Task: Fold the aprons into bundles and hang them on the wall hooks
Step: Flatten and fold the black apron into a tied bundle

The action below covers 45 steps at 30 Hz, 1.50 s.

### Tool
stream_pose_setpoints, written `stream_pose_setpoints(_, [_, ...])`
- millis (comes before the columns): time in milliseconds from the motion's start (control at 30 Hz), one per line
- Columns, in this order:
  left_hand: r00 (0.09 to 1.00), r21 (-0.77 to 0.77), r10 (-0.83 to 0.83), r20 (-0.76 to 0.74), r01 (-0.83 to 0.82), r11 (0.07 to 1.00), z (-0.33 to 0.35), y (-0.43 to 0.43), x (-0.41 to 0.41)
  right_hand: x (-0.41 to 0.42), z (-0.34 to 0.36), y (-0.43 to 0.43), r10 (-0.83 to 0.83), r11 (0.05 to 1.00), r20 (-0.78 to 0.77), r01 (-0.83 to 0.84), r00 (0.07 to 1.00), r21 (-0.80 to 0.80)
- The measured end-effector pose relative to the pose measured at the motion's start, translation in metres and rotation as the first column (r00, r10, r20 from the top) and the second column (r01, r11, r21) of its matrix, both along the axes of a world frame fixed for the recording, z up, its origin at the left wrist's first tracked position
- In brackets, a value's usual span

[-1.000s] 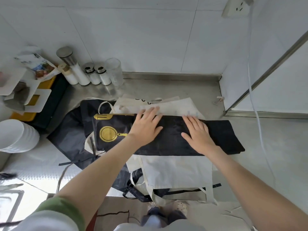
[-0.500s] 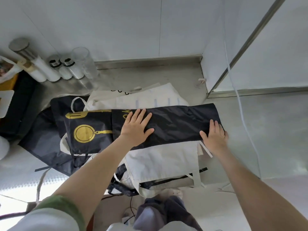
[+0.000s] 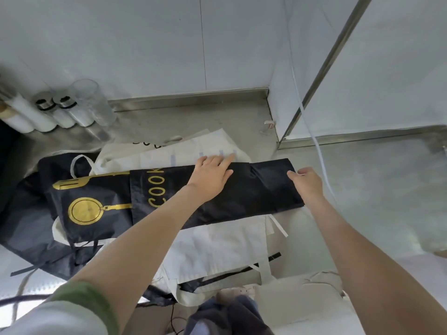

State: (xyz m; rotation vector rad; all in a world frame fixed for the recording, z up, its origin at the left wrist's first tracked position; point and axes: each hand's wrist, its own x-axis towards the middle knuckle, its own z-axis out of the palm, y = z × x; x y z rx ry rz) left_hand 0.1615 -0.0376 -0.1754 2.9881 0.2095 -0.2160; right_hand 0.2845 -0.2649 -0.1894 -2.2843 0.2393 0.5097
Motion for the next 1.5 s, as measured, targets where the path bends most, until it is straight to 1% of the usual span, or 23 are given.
stream_pose_setpoints(167, [0.981, -0.039, 0.150, -0.125, -0.156, 0.987, -0.006, 0.003, 0.040, 0.026, 0.005, 0.013, 0.004, 0.994, -0.119, 0.009, 0.993, 0.108])
stream_pose_setpoints(267, [0.971, 0.006, 0.138, -0.196, -0.139, 0.990, -0.008, 0.006, 0.046, 0.030, 0.005, 0.013, 0.027, 0.978, -0.107, -0.004, 0.994, 0.207])
stream_pose_setpoints(333, [0.968, 0.060, 0.145, -0.205, -0.135, 0.989, -0.009, 0.006, 0.044, 0.028, 0.001, 0.008, 0.016, 0.975, -0.086, 0.003, 0.996, 0.221])
stream_pose_setpoints(467, [0.986, 0.100, 0.157, -0.059, -0.151, 0.983, -0.007, -0.008, 0.037, 0.017, -0.011, 0.000, 0.097, 0.987, -0.026, -0.093, 0.995, 0.131])
stream_pose_setpoints(533, [0.996, 0.081, 0.080, 0.039, -0.083, 0.993, -0.011, -0.018, 0.027, 0.010, -0.015, -0.003, 0.145, 0.987, -0.046, -0.141, 0.988, 0.081])
stream_pose_setpoints(600, [0.991, 0.082, -0.055, 0.124, 0.045, 0.996, -0.016, -0.026, 0.013, 0.006, -0.023, -0.009, 0.213, 0.977, -0.028, -0.213, 0.977, 0.012])
stream_pose_setpoints(667, [0.985, 0.132, -0.163, 0.053, 0.155, 0.979, -0.024, -0.028, 0.000, 0.002, -0.029, -0.013, 0.259, 0.961, 0.011, -0.256, 0.966, -0.104])
stream_pose_setpoints(767, [0.977, 0.182, -0.157, -0.143, 0.182, 0.966, -0.031, -0.024, -0.017, -0.005, -0.030, -0.010, 0.340, 0.876, 0.098, -0.277, 0.935, -0.394])
stream_pose_setpoints(833, [0.984, 0.224, -0.081, -0.158, 0.116, 0.968, -0.027, -0.017, -0.028, -0.014, -0.024, 0.002, 0.472, 0.786, 0.175, -0.323, 0.864, -0.527])
stream_pose_setpoints(867, [0.989, 0.231, -0.043, -0.139, 0.075, 0.970, -0.025, -0.013, -0.033, -0.019, -0.020, 0.010, 0.531, 0.764, 0.215, -0.354, 0.819, -0.539])
stream_pose_setpoints(933, [0.994, 0.210, 0.031, -0.107, -0.008, 0.978, -0.019, -0.001, -0.048, -0.037, -0.008, 0.037, 0.636, 0.739, 0.267, -0.471, 0.724, -0.482])
stream_pose_setpoints(967, [0.994, 0.195, 0.071, -0.087, -0.053, 0.979, -0.016, 0.007, -0.057, -0.048, -0.004, 0.054, 0.699, 0.702, 0.284, -0.557, 0.656, -0.444])
stream_pose_setpoints(1000, [0.992, 0.182, 0.109, -0.060, -0.097, 0.978, -0.014, 0.017, -0.068, -0.060, -0.003, 0.070, 0.772, 0.635, 0.291, -0.652, 0.566, -0.415])
stream_pose_setpoints(1033, [0.987, 0.162, 0.156, -0.029, -0.150, 0.975, -0.012, 0.028, -0.081, -0.072, -0.004, 0.085, 0.846, 0.533, 0.269, -0.742, 0.460, -0.407])
stream_pose_setpoints(1100, [0.958, 0.087, 0.280, 0.055, -0.284, 0.955, -0.007, 0.053, -0.110, -0.090, -0.014, 0.103, 0.947, 0.320, 0.130, -0.834, 0.293, -0.450])
stream_pose_setpoints(1133, [0.925, 0.042, 0.364, 0.108, -0.371, 0.928, -0.004, 0.068, -0.131, -0.095, -0.018, 0.111, 0.961, 0.258, 0.032, -0.843, 0.276, -0.471])
stream_pose_setpoints(1200, [0.819, -0.082, 0.530, 0.220, -0.526, 0.847, 0.001, 0.090, -0.165, -0.094, -0.018, 0.119, 0.933, 0.254, -0.089, -0.814, 0.348, -0.522])
stream_pose_setpoints(1267, [0.695, -0.180, 0.662, 0.280, -0.639, 0.748, 0.004, 0.103, -0.195, -0.096, -0.005, 0.131, 0.902, 0.332, -0.032, -0.739, 0.431, -0.586])
stream_pose_setpoints(1333, [0.586, -0.252, 0.766, 0.263, -0.725, 0.641, 0.007, 0.117, -0.227, -0.119, 0.013, 0.159, 0.897, 0.419, 0.134, -0.715, 0.421, -0.560])
stream_pose_setpoints(1367, [0.540, -0.302, 0.815, 0.210, -0.757, 0.579, 0.008, 0.125, -0.242, -0.138, 0.023, 0.176, 0.909, 0.415, 0.206, -0.753, 0.362, -0.511])
stream_pose_setpoints(1400, [0.502, -0.360, 0.856, 0.125, -0.781, 0.510, 0.007, 0.132, -0.251, -0.155, 0.031, 0.190, 0.929, 0.361, 0.254, -0.811, 0.269, -0.460])
stream_pose_setpoints(1467, [0.478, -0.400, 0.875, -0.080, -0.819, 0.411, 0.004, 0.144, -0.265, -0.194, 0.039, 0.215, 0.951, 0.147, 0.309, -0.895, 0.010, -0.422])
stream_pose_setpoints(1500, [0.507, -0.340, 0.841, -0.187, -0.837, 0.429, 0.002, 0.148, -0.269, -0.212, 0.039, 0.225, 0.940, 0.044, 0.322, -0.900, -0.109, -0.434])
